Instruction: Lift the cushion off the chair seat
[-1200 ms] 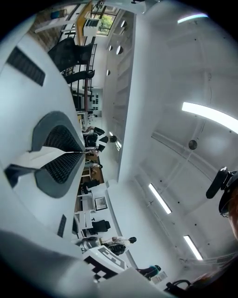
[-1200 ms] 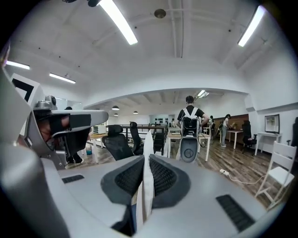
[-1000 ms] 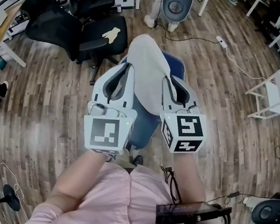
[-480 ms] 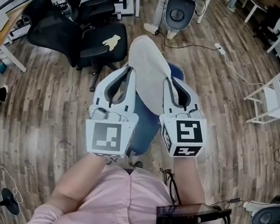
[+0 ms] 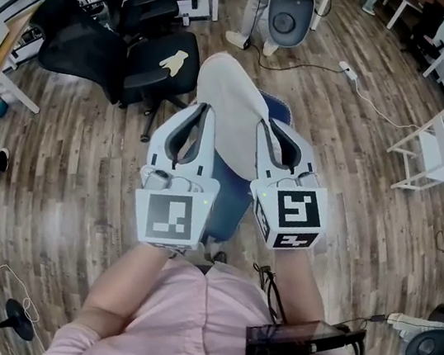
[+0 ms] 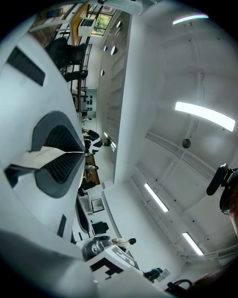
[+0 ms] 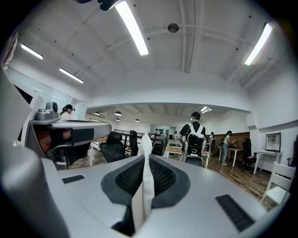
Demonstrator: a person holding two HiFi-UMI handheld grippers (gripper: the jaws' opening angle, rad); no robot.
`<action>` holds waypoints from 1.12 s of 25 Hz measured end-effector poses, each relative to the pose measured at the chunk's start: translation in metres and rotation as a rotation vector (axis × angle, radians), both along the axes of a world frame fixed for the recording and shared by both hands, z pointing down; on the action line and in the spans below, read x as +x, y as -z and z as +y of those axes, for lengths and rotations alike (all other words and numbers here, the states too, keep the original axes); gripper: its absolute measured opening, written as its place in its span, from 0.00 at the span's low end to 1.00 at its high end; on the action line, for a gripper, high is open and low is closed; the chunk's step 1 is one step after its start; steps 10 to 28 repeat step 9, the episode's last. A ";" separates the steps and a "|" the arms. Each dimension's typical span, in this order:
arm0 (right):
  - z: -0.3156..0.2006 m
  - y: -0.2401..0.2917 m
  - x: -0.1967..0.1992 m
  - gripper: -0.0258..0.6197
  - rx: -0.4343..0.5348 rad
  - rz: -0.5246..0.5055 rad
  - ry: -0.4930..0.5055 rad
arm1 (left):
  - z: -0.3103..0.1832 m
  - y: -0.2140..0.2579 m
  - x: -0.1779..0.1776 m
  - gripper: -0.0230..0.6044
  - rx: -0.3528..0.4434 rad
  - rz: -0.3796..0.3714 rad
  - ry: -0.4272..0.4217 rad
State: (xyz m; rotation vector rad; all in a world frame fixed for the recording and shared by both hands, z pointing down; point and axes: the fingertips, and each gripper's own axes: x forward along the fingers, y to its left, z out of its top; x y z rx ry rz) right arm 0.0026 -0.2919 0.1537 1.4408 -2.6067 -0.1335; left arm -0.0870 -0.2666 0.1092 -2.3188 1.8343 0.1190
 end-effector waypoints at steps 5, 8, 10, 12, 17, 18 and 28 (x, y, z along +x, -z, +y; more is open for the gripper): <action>-0.004 -0.001 0.004 0.08 -0.001 0.002 -0.005 | -0.004 -0.002 0.005 0.06 -0.005 -0.006 -0.002; -0.004 -0.002 0.005 0.08 0.000 0.002 -0.005 | -0.005 -0.003 0.005 0.06 -0.007 -0.010 0.000; -0.004 -0.002 0.006 0.08 0.001 0.002 -0.005 | -0.005 -0.003 0.006 0.06 -0.006 -0.011 0.001; -0.004 -0.002 0.006 0.08 0.001 0.002 -0.005 | -0.005 -0.003 0.006 0.06 -0.006 -0.011 0.001; -0.004 -0.002 0.006 0.08 0.001 0.002 -0.005 | -0.005 -0.003 0.006 0.06 -0.006 -0.011 0.001; -0.004 -0.002 0.006 0.08 0.001 0.002 -0.005 | -0.005 -0.003 0.006 0.06 -0.006 -0.011 0.001; -0.004 -0.002 0.006 0.08 0.001 0.002 -0.005 | -0.005 -0.003 0.006 0.06 -0.006 -0.011 0.001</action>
